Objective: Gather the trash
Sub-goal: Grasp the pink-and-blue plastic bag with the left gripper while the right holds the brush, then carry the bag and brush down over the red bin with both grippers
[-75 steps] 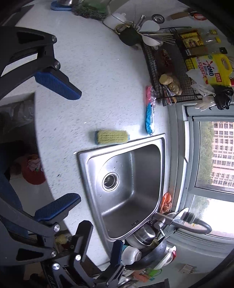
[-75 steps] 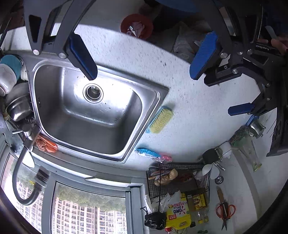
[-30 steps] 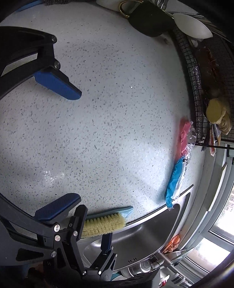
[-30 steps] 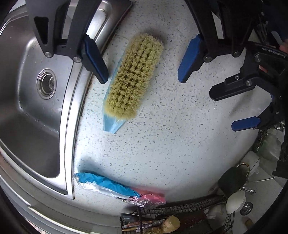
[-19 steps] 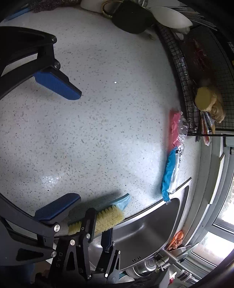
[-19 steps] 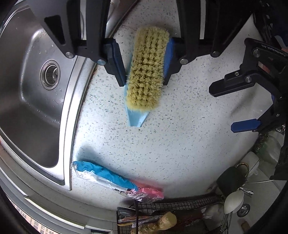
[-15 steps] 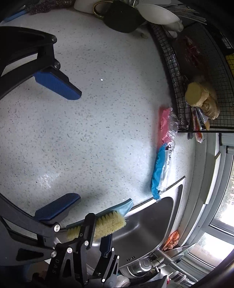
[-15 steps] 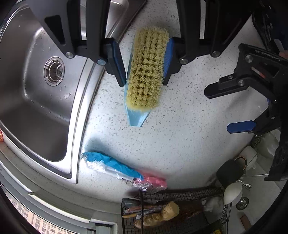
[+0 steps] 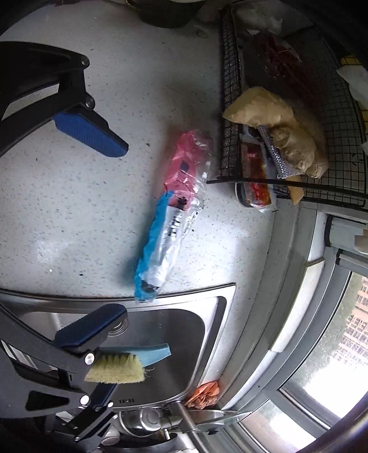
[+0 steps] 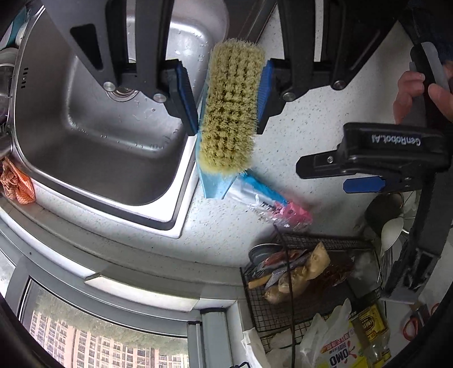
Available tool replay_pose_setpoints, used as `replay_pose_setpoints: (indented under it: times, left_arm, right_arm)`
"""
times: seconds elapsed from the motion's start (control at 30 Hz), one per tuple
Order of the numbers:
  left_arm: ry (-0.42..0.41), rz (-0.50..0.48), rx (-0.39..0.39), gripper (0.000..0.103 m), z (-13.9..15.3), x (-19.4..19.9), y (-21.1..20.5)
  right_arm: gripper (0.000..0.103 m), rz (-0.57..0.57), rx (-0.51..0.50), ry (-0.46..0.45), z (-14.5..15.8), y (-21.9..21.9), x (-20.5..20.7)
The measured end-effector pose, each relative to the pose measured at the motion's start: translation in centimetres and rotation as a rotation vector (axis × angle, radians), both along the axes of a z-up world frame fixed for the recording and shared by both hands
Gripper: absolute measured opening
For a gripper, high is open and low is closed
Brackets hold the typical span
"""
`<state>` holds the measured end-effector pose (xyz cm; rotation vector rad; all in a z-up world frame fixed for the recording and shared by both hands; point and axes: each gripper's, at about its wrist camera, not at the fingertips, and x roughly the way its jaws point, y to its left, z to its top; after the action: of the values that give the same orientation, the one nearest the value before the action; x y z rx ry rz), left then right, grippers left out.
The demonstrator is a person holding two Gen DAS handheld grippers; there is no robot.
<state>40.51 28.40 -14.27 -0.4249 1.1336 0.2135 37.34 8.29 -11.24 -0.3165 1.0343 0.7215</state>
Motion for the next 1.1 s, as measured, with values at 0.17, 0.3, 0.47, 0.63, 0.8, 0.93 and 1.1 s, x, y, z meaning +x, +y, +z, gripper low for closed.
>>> replay_pose_setpoints:
  times: [0.17, 0.3, 0.47, 0.63, 0.8, 0.93, 1.1]
  left_arm:
    - [0.069, 0.117, -0.013, 0.103, -2.2, 3.3, 0.8]
    - [0.107, 0.183, -0.03, 0.103, -4.2, 5.0, 1.3]
    - [0.159, 0.228, -0.017, 0.1, -6.1, 6.2, 1.3]
    - [0.153, 0.211, 0.028, 0.087, -6.9, 6.5, 0.9]
    - [0.154, 0.185, 0.06, 0.042, -6.5, 4.9, 0.6]
    - [0.141, 0.146, 0.011, 0.019, -6.3, 3.0, 0.5]
    - [0.119, 0.098, -0.033, 0.012, -6.6, -0.6, -0.9]
  right_arm:
    - [0.037, -0.006, 0.004, 0.019, -0.8, -0.3, 2.0]
    - [0.037, -0.007, 0.006, 0.041, -1.2, -1.0, 3.7]
    - [0.037, -0.02, 0.002, 0.075, -2.1, -1.6, 4.5]
    - [0.037, -0.028, 0.014, 0.086, -2.1, -2.2, 5.1]
    - [0.037, -0.05, 0.043, 0.097, -2.2, -2.9, 5.3]
    - [0.037, -0.057, 0.048, 0.106, -2.4, -3.1, 4.9]
    - [0.037, -0.057, 0.056, 0.084, -1.8, -3.7, 3.0]
